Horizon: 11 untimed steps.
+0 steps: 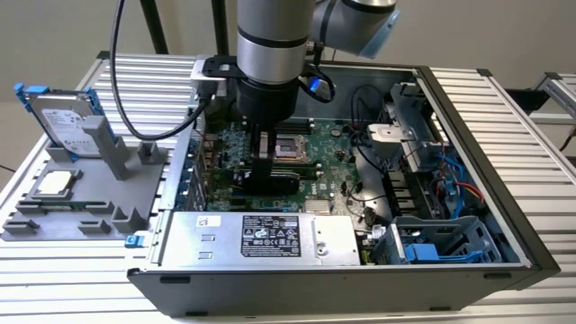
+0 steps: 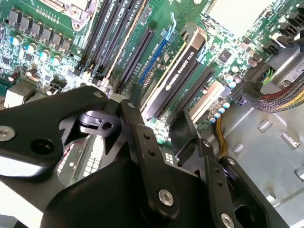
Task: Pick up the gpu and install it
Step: 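Press down on the gpu until it lock into place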
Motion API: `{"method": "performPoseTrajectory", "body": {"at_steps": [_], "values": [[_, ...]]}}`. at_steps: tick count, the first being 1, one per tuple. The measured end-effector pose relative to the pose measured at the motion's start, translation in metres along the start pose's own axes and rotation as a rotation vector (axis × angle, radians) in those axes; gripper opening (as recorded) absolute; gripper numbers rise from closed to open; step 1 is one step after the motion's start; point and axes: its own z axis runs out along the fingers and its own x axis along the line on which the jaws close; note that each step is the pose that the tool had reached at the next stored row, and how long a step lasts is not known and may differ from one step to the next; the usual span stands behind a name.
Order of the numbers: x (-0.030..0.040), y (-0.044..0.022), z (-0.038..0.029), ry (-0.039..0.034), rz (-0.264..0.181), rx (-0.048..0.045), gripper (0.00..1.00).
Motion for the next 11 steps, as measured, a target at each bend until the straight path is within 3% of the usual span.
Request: {"method": "performPoseTrajectory", "body": {"at_steps": [11], "values": [[0.0, 0.0001, -0.0001, 0.0001, 0.0, 0.0004, 0.0]]}}
